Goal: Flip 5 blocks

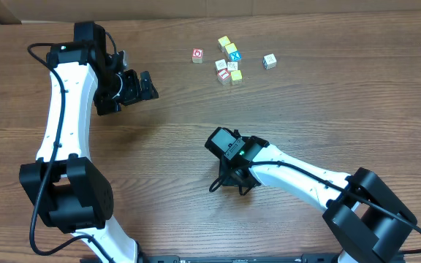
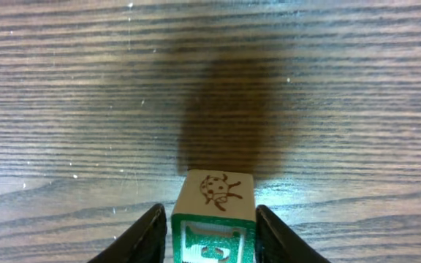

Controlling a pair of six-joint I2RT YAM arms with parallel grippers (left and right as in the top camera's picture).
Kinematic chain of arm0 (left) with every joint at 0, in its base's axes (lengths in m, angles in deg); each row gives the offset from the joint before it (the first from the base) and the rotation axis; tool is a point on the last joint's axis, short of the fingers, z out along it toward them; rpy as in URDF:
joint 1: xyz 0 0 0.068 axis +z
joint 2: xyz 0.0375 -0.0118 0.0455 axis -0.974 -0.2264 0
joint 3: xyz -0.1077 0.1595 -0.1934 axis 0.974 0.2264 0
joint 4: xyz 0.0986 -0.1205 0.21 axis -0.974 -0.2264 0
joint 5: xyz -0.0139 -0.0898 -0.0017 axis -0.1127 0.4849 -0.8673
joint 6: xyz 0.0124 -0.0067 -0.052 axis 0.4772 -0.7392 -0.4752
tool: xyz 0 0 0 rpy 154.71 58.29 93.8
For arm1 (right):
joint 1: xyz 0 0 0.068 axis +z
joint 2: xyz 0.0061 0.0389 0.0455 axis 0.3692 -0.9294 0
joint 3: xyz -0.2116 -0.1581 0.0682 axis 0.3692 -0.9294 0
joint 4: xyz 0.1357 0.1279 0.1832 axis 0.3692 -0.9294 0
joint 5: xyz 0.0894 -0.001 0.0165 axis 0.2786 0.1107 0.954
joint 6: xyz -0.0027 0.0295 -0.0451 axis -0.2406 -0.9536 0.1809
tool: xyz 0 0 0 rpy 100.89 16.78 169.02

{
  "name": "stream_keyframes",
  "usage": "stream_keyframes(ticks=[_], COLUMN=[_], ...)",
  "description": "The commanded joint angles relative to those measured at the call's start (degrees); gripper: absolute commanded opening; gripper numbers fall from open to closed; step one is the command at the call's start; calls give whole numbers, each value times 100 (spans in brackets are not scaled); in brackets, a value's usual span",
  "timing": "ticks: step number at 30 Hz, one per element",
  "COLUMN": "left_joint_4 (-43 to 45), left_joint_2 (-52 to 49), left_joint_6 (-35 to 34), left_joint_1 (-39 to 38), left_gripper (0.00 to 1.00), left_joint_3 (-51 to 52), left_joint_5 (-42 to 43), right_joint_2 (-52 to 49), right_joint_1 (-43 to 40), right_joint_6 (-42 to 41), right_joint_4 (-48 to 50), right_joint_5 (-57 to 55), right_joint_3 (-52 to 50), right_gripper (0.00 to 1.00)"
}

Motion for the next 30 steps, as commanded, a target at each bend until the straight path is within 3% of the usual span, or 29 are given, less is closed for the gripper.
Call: stream_keyframes(ticks=[1, 18, 30], left_joint_4=[2, 2, 2], left_joint_2=[4, 2, 4], left_joint_6=[-59, -59, -59], left_joint_1=[-2, -2, -2], left_gripper=[100, 100, 100], left_joint_3=[-155, -155, -155], left_joint_5=[7, 7, 7], right_joint_2=[22, 22, 22], right_joint_1=[-13, -17, -284], right_joint_6=[-9, 42, 415], right_joint_4=[22, 570, 874], right_joint_5=[-120, -1176, -1156], right_joint_3=[-9, -9, -9], right_gripper=[34, 29, 28])
